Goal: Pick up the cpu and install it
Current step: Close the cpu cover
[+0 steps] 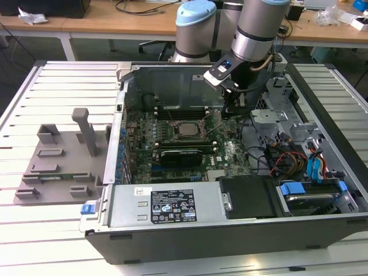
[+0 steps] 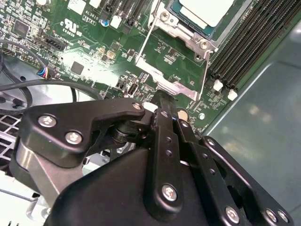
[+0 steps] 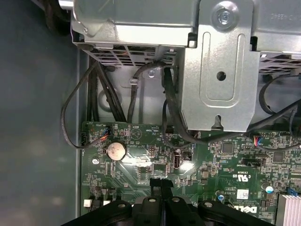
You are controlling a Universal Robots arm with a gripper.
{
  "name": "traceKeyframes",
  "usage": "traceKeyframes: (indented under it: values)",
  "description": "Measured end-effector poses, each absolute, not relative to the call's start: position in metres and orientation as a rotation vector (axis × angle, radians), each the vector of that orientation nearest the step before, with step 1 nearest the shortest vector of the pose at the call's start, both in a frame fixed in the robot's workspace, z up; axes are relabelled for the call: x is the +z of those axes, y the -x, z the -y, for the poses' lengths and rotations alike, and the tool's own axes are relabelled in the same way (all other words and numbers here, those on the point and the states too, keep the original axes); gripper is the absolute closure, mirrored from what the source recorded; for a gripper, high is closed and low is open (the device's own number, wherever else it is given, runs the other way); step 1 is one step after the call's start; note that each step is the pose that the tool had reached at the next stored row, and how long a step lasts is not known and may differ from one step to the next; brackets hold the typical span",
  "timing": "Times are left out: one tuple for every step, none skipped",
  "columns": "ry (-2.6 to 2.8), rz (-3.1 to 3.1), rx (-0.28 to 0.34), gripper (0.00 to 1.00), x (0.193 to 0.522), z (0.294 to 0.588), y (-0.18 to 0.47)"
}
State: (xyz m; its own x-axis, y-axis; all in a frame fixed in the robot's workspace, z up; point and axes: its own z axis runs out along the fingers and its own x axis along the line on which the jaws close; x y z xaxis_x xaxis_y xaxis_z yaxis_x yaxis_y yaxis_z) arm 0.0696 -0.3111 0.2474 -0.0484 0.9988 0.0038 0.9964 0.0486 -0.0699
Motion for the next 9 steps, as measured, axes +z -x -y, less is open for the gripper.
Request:
traceKeyframes:
  values:
    - [2.131, 2.237, 0.074, 0.89, 0.2474, 0.311, -0.0696]
    - [2.131, 2.237, 0.074, 0.89, 0.2474, 0.311, -0.0696]
    - [2.131, 2.237, 0.074, 0.89, 0.2474, 0.3111, -0.0696]
    - [2.131, 2.237, 0.074, 0.89, 0.2473, 0.311, -0.0687]
    - [2.131, 2.237, 0.074, 0.89, 0.2473, 0.311, -0.0679]
    - [2.131, 2.237, 0.074, 0.89, 0.2474, 0.311, -0.0671]
    - [2.131, 2.237, 0.074, 0.89, 0.2473, 0.311, -0.0661]
    - [2.131, 2.237, 0.074, 0.89, 0.2473, 0.311, -0.0651]
    - [2.131, 2.237, 0.074, 0.89, 0.2473, 0.311, -0.0629]
